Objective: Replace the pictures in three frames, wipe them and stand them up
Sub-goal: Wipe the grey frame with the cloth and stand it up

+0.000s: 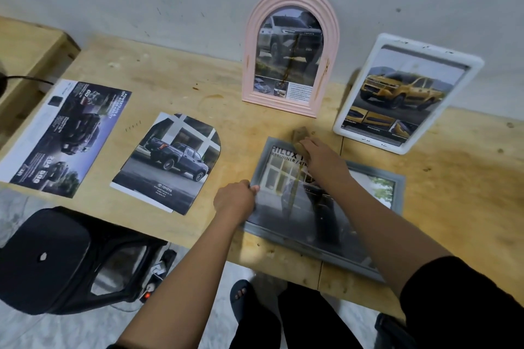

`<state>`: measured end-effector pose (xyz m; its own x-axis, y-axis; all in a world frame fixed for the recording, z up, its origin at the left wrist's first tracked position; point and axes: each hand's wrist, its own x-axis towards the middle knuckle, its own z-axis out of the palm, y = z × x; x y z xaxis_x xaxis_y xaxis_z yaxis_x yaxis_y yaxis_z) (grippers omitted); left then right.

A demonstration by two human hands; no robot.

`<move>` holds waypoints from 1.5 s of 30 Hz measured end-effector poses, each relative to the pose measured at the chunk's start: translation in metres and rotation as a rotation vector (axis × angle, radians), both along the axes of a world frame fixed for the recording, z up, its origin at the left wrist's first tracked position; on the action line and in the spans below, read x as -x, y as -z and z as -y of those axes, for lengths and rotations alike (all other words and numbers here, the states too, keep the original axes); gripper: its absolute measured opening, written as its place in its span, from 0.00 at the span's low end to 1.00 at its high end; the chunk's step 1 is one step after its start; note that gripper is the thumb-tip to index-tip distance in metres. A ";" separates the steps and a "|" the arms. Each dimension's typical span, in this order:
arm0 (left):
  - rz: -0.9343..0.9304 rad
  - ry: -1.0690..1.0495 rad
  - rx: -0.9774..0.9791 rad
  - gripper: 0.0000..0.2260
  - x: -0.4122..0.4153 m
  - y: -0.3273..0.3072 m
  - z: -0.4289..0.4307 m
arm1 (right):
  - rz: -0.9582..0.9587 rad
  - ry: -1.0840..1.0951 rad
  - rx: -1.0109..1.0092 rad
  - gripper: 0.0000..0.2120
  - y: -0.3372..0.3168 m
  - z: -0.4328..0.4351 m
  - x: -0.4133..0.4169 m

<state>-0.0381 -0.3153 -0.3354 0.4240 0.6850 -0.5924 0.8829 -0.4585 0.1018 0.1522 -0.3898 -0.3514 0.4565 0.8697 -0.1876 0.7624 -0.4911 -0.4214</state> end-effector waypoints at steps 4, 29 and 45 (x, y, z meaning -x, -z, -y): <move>0.012 -0.056 0.034 0.21 0.002 0.004 -0.003 | 0.045 0.061 0.038 0.17 -0.003 0.031 -0.011; 0.005 -0.097 -0.008 0.21 0.000 0.008 0.002 | 0.161 0.439 0.106 0.19 -0.018 0.130 -0.046; 0.158 0.098 0.042 0.20 0.007 0.026 -0.013 | -0.073 0.768 0.241 0.19 -0.034 0.180 0.025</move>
<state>-0.0451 -0.3025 -0.3618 0.5772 0.6121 -0.5405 0.8059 -0.5337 0.2563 0.1276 -0.5700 -0.3177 0.8895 0.2501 -0.3823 0.1499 -0.9503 -0.2729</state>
